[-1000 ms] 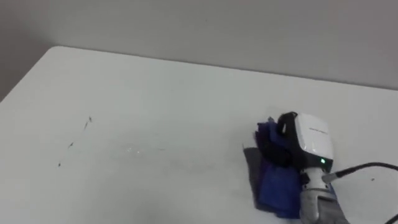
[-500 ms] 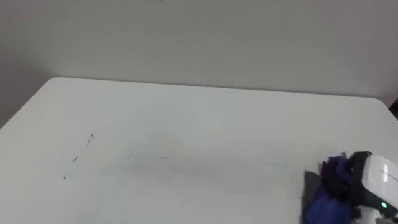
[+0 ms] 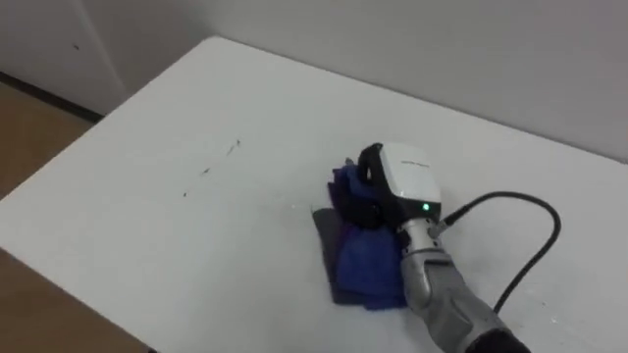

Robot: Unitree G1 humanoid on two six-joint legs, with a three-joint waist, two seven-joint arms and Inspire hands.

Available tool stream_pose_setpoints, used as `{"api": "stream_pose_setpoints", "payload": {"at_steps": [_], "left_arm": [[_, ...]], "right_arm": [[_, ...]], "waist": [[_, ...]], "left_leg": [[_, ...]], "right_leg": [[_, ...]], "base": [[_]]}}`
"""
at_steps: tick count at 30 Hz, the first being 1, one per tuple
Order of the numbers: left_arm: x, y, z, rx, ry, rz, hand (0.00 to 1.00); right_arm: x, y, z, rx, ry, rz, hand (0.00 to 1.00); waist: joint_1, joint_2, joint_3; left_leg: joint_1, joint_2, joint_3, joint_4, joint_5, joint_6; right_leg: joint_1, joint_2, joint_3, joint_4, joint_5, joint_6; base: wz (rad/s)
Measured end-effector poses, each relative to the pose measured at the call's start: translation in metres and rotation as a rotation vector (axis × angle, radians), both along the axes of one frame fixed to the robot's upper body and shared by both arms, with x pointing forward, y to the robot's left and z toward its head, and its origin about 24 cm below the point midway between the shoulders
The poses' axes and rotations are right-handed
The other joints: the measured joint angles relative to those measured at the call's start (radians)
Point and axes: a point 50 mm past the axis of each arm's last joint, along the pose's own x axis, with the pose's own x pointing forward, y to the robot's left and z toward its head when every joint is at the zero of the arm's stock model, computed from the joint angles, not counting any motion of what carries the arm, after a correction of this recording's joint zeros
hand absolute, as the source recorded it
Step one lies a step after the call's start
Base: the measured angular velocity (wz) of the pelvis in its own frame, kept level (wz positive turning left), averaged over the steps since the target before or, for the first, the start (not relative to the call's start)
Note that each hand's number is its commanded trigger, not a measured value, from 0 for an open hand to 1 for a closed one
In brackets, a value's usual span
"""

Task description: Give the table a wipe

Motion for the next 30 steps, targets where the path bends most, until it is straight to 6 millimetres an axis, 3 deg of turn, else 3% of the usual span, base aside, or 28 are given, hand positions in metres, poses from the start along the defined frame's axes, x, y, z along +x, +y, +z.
{"api": "stream_pose_setpoints", "payload": {"at_steps": [2, 4, 6, 9, 11, 13, 15, 17, 21, 23, 24, 25, 26, 27, 28, 30], "left_arm": [[-0.002, 0.0, 0.0, -0.006, -0.014, 0.024, 0.0], [-0.005, 0.002, 0.001, 0.001, -0.017, 0.026, 0.0], [-0.016, 0.008, 0.002, 0.026, 0.007, 0.037, 0.0], [-0.027, 0.003, 0.0, 0.016, 0.028, 0.037, 0.0], [-0.038, 0.001, -0.001, 0.011, 0.054, 0.046, 0.0], [-0.049, 0.002, -0.001, 0.013, 0.082, 0.054, 0.0], [-0.062, 0.001, -0.001, 0.012, 0.113, 0.065, 0.0], [-0.07, 0.0, -0.001, 0.011, 0.132, 0.07, 0.0], [-0.064, -0.008, -0.003, -0.011, 0.125, 0.068, 0.0], [-0.055, -0.009, -0.003, -0.015, 0.1, 0.071, 0.0], [-0.047, -0.009, -0.003, -0.015, 0.08, 0.061, 0.0], [-0.045, -0.01, -0.003, -0.016, 0.075, 0.055, 0.0], [-0.041, -0.011, -0.003, -0.019, 0.068, 0.042, 0.0], [-0.034, -0.012, -0.003, -0.021, 0.054, 0.03, 0.0], [-0.031, -0.013, -0.003, -0.024, 0.047, 0.024, 0.0], [-0.02, -0.016, -0.003, -0.032, 0.023, -0.002, 0.0]], "right_arm": [[-0.007, -0.018, -0.003, -0.004, -0.009, -0.042, 1.0], [-0.018, -0.041, -0.009, -0.017, -0.01, -0.116, 1.0], [-0.04, -0.075, -0.02, -0.049, 0.017, -0.234, 1.0], [-0.059, -0.112, -0.022, -0.102, 0.037, -0.342, 1.0], [-0.068, -0.122, -0.023, -0.101, 0.043, -0.401, 1.0], [-0.069, -0.126, -0.023, -0.101, 0.04, -0.418, 1.0], [-0.064, -0.123, -0.02, -0.098, 0.029, -0.409, 1.0], [-0.058, -0.118, -0.017, -0.094, 0.013, -0.387, 1.0], [-0.046, -0.104, -0.009, -0.1, -0.003, -0.346, 1.0], [-0.042, -0.092, -0.006, -0.096, 0.0, -0.296, 1.0], [-0.04, -0.081, -0.005, -0.091, -0.003, -0.255, 0.82], [-0.039, -0.076, -0.005, -0.091, -0.004, -0.23, 0.47], [-0.037, -0.065, -0.003, -0.105, -0.007, -0.178, 0.47], [-0.035, -0.056, -0.001, -0.118, -0.011, -0.131, 0.0], [-0.034, -0.05, -0.001, -0.117, -0.014, -0.11, 0.0], [-0.025, -0.037, 0.004, -0.119, -0.026, -0.054, 0.0]], "waist": [[-0.036, 0.0, 0.0022], [-0.066, -0.009, -0.0024], [-0.099, -0.024, -0.0209], [-0.125, -0.026, -0.021], [-0.132, -0.016, -0.0244], [-0.147, -0.006, -0.0275], [-0.131, 0.014, -0.0261], [-0.126, 0.03, -0.0248], [-0.122, 0.04, -0.0222], [-0.123, 0.039, -0.022], [-0.122, 0.036, -0.0206], [-0.122, 0.034, -0.0198], [-0.121, 0.032, -0.0201], [-0.12, 0.028, -0.0204], [-0.119, 0.029, -0.0184], [-0.119, 0.022, 0.0033]], "left_leg": [[0.02, 0.004, 0.018, -0.023, 0.003, -0.002], [0.038, 0.01, 0.04, -0.051, 0.015, -0.005], [0.056, 0.02, 0.046, -0.063, 0.02, -0.016], [0.068, 0.05, 0.036, -0.046, 0.015, -0.039], [0.07, 0.062, 0.033, -0.037, 0.012, -0.05], [0.073, 0.06, 0.033, -0.032, 0.012, -0.05], [0.1, 0.021, 0.034, -0.055, 0.006, -0.03], [0.111, 0.008, 0.034, -0.077, 0.01, -0.023], [0.116, -0.018, 0.027, -0.135, 0.025, -0.013], [0.122, -0.022, 0.015, -0.169, 0.043, -0.01], [0.122, -0.023, -0.002, -0.181, 0.048, -0.007], [0.122, -0.024, -0.011, -0.185, 0.048, -0.007], [0.122, -0.024, -0.026, -0.192, 0.048, -0.007], [0.122, -0.024, -0.037, -0.197, 0.05, -0.007], [0.123, -0.024, -0.04, -0.198, 0.051, -0.008], [0.12, -0.026, -0.047, -0.202, 0.051, -0.007]], "right_leg": [[0.007, 0.0, 0.001, 0.0, -0.007, 0.001], [0.015, 0.0, 0.003, -0.001, -0.01, -0.003], [0.024, 0.015, 0.002, 0.003, -0.03, -0.01], [0.035, 0.053, 0.005, 0.002, -0.059, -0.018], [0.043, 0.071, 0.01, 0.005, -0.061, -0.022], [0.039, 0.084, 0.029, 0.003, -0.064, -0.025], [0.03, 0.099, 0.098, -0.003, -0.053, -0.034], [0.019, 0.099, 0.124, 0.0, -0.04, -0.045], [-0.006, 0.102, 0.148, -0.022, -0.018, -0.038], [-0.005, 0.112, 0.151, -0.052, 0.003, -0.047], [-0.004, 0.12, 0.148, -0.064, 0.011, -0.055], [-0.004, 0.123, 0.148, -0.068, 0.012, -0.057], [-0.004, 0.129, 0.148, -0.071, 0.014, -0.06], [-0.004, 0.133, 0.147, -0.072, 0.012, -0.062], [-0.004, 0.133, 0.146, -0.072, 0.011, -0.063], [-0.005, 0.135, 0.146, -0.076, 0.011, -0.063]], "base": [[-0.2], [-0.21], [-0.05], [-0.03], [-0.02], [-0.04], [-0.4], [-0.44], [-0.27], [-0.11], [-0.04], [0.0], [0.04], [0.04], [0.04], [0.0]]}}
